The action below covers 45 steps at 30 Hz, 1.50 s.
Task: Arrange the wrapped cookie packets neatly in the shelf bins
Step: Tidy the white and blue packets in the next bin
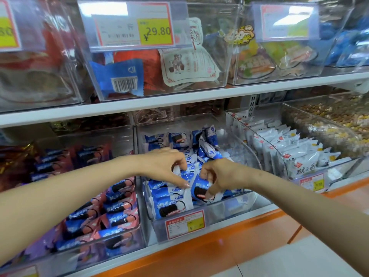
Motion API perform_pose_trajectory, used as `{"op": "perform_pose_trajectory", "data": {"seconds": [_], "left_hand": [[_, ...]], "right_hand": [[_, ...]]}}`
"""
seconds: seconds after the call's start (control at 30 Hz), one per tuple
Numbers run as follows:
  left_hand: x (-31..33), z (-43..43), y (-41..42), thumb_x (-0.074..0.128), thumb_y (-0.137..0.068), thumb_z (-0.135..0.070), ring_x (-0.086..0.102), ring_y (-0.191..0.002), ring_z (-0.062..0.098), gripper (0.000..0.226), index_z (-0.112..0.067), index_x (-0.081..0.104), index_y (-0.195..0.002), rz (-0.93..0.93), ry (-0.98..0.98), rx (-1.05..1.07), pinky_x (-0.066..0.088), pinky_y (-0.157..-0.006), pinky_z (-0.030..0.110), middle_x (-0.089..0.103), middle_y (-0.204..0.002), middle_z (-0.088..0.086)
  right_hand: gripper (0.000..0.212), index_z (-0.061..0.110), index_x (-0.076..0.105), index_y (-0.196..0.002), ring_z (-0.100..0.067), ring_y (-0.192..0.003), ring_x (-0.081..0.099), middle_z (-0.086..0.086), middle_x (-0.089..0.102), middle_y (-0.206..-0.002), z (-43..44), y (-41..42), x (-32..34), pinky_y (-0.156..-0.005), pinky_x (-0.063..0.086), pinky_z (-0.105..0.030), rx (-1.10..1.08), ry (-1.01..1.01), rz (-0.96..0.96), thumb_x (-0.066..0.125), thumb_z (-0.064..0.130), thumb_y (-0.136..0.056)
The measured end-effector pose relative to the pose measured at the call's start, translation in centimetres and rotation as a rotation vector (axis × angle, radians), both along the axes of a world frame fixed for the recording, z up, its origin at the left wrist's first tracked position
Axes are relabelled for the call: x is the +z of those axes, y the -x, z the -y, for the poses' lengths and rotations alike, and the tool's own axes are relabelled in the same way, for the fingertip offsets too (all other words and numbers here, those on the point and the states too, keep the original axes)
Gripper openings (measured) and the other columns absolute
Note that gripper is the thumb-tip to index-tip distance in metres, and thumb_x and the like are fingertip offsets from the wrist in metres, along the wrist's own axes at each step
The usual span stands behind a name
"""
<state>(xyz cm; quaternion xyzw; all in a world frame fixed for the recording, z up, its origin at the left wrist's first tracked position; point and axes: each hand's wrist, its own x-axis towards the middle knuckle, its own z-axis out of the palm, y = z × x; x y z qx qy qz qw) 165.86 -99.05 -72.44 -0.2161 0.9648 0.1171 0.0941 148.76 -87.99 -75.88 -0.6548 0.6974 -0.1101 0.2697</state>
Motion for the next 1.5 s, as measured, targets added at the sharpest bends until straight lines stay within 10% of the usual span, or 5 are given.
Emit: {"op": "perform_pose_trajectory", "data": {"seconds": [0.23,0.7,0.9,1.2,1.5], "left_hand": [[-0.3,0.3,0.0,0.063,-0.073,-0.064,0.037,-0.107,0.011,0.058,-0.03,0.049,-0.118,0.156,0.049,-0.032,0.036,-0.095,0.03,0.045,-0.113,-0.008],[-0.5,1.4,1.9,0.065,-0.086,-0.031,0.055,-0.085,0.009,0.019,-0.019,0.061,-0.1,-0.15,-0.071,0.022,0.044,-0.076,0.025,0.063,-0.1,-0.003],[-2.4,3.1,8.4,0.063,-0.083,-0.012,0.04,-0.117,0.02,0.049,-0.025,0.047,-0.127,-0.296,0.246,0.03,0.041,-0.092,0.033,0.045,-0.127,0.003],[-2.0,4.2,10.2,0.059,-0.088,-0.034,0.045,-0.116,0.02,0.03,-0.023,0.058,-0.115,-0.404,0.242,0.051,0.033,-0.097,0.033,0.055,-0.122,-0.001],[1.2,5.2,5.9,0.067,-0.081,-0.002,0.051,-0.086,-0.001,0.023,0.002,0.059,-0.103,-0.802,-0.331,0.014,0.044,-0.073,0.005,0.05,-0.095,-0.004]], "right_hand": [[0.038,0.024,0.065,-0.111,-0.011,-0.081,0.044,0.008,0.053,-0.086,0.9,-1.3,-0.5,-0.076,0.028,-0.026,0.294,0.093,-0.476,0.075,0.032,-0.075],[0.037,0.024,0.059,-0.097,-0.013,-0.088,0.047,0.01,0.053,-0.083,1.6,-1.4,-0.9,-0.092,0.029,-0.034,0.308,0.139,-0.609,0.073,0.047,-0.072],[0.021,0.028,0.066,-0.093,-0.008,-0.092,0.056,0.011,0.067,-0.094,1.1,3.7,3.9,-0.095,0.039,-0.032,-0.022,0.397,-0.544,0.065,0.046,-0.083],[0.016,0.02,0.069,-0.101,-0.019,-0.092,0.063,0.001,0.07,-0.101,2.2,6.9,4.5,-0.081,0.049,-0.027,-0.23,0.447,-0.352,0.061,0.017,-0.088],[0.026,0.022,0.059,-0.114,-0.017,-0.1,0.06,-0.008,0.063,-0.117,4.4,5.2,6.1,-0.084,0.051,-0.025,-0.211,0.198,0.679,0.046,0.007,-0.097]]}}
